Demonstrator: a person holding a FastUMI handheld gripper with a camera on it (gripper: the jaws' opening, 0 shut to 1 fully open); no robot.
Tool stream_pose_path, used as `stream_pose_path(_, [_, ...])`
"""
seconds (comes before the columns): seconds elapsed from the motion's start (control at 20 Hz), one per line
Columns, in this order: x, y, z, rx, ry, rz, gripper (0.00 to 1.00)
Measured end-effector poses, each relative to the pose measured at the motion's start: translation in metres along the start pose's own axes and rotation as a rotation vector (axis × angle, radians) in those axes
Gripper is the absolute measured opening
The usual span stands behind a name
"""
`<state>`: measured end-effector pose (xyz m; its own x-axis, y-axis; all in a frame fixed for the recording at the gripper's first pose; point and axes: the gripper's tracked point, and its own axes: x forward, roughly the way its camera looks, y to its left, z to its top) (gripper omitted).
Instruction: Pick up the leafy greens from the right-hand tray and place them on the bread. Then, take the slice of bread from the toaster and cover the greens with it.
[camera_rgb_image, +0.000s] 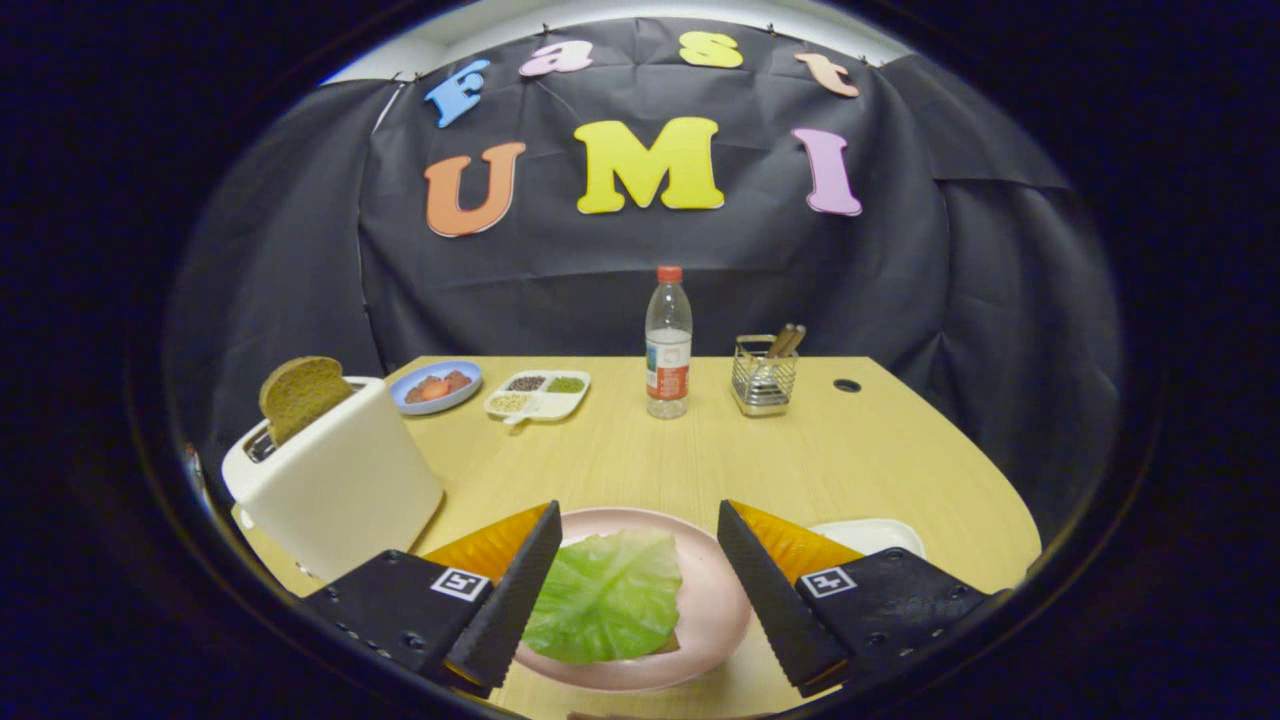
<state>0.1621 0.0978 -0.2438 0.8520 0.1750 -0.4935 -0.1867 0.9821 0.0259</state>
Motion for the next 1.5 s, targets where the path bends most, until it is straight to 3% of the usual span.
stream_pose_path(0.4, [-0.053, 0.063, 0.070, -0.014, -0.083, 0.040, 0.96])
stream_pose_path(0.7, [-0.066, 0.121, 0.104, -0.087, -0.125, 0.066, 0.96])
stream_pose_path(1.2, [-0.008, 0.228, 0.087, -0.057, -0.045, 0.178, 0.96])
stream_pose_path(1.35, [0.012, 0.235, 0.072, -0.068, -0.001, 0.143, 0.96])
stream_pose_path(1.4, [0.016, 0.242, 0.065, -0.056, 0.018, 0.145, 0.94])
stream_pose_path(1.5, [0.021, 0.252, 0.060, -0.029, 0.047, 0.156, 0.63])
